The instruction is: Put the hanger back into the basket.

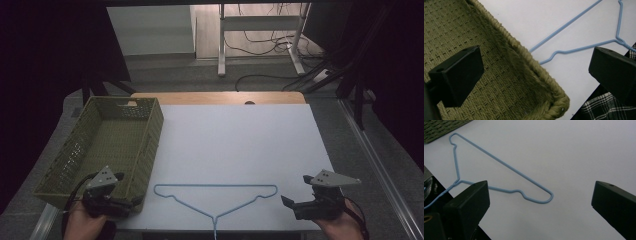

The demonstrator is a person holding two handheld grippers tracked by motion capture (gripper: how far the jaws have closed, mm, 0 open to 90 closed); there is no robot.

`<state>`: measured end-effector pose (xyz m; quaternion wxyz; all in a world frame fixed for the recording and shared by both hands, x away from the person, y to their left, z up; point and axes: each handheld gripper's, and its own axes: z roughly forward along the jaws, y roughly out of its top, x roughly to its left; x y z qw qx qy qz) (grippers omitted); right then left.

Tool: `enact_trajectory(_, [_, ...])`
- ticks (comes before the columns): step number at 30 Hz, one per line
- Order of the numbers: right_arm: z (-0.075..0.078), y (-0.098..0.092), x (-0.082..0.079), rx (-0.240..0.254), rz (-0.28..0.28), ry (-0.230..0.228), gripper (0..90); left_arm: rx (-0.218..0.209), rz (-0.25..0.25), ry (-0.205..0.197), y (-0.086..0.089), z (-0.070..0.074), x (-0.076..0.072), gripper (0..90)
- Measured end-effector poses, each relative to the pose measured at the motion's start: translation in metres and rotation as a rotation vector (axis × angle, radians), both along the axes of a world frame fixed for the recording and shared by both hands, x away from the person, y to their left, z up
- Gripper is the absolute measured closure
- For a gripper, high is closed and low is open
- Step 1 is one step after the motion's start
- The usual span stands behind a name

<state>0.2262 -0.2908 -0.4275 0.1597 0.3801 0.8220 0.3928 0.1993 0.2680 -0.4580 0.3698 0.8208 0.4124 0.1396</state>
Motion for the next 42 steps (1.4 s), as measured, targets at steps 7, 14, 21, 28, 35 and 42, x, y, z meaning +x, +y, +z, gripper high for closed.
enact_trajectory(7, [0.000,0.003,-0.001,-0.007,0.004,0.000,1.1,-0.001,0.005,-0.003,0.000,0.000,0.000,0.3])
enact_trajectory(14, [-0.004,0.007,-0.001,-0.042,0.013,0.012,0.4,-0.005,0.023,-0.003,0.002,0.001,0.000,0.4])
enact_trajectory(21, [-0.004,0.013,-0.001,-0.049,0.030,0.032,1.3,-0.016,0.015,-0.018,0.000,0.003,-0.001,0.7])
enact_trajectory(28, [-0.004,0.017,0.001,-0.057,0.050,0.053,3.0,-0.030,0.004,-0.028,-0.002,0.005,-0.002,0.8])
enact_trajectory(35, [-0.003,0.035,0.003,-0.071,0.111,0.046,7.2,-0.036,-0.003,-0.035,-0.004,0.006,-0.003,0.8])
enact_trajectory(42, [-0.011,0.061,0.007,-0.102,0.195,0.067,18.6,-0.039,-0.003,-0.036,-0.005,0.006,-0.003,0.8])
